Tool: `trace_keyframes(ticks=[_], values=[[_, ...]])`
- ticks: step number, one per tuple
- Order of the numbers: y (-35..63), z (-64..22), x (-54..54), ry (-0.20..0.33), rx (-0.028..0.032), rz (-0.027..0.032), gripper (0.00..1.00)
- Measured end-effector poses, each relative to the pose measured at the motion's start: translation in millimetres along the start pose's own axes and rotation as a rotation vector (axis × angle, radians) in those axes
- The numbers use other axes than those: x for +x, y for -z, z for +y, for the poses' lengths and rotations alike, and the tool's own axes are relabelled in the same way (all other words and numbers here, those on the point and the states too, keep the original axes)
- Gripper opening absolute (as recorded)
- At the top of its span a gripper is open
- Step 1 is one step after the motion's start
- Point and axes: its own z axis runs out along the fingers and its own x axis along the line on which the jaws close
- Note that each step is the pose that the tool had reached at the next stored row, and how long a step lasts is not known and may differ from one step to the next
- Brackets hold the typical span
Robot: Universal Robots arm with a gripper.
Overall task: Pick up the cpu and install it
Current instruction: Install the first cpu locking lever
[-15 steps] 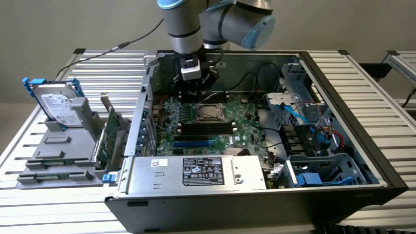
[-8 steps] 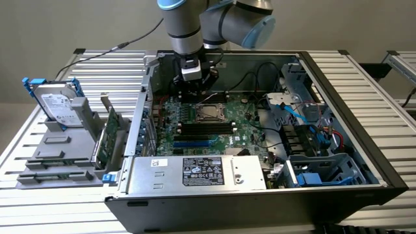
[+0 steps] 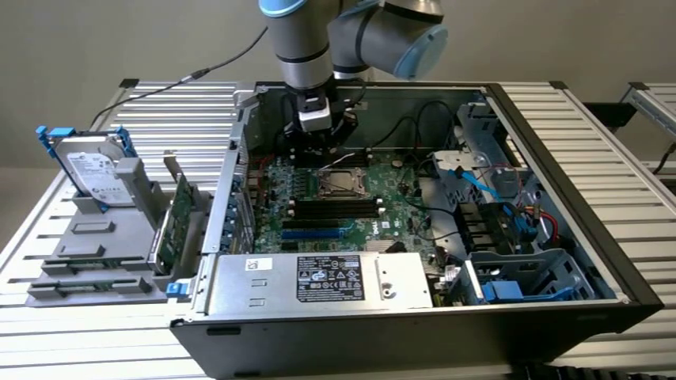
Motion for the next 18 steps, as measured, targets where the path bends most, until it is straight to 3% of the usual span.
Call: trace_keyframes(ticks=[18], values=[[-1.9,3.3,5.1,0.028,0.0085,-0.0021,0.11]])
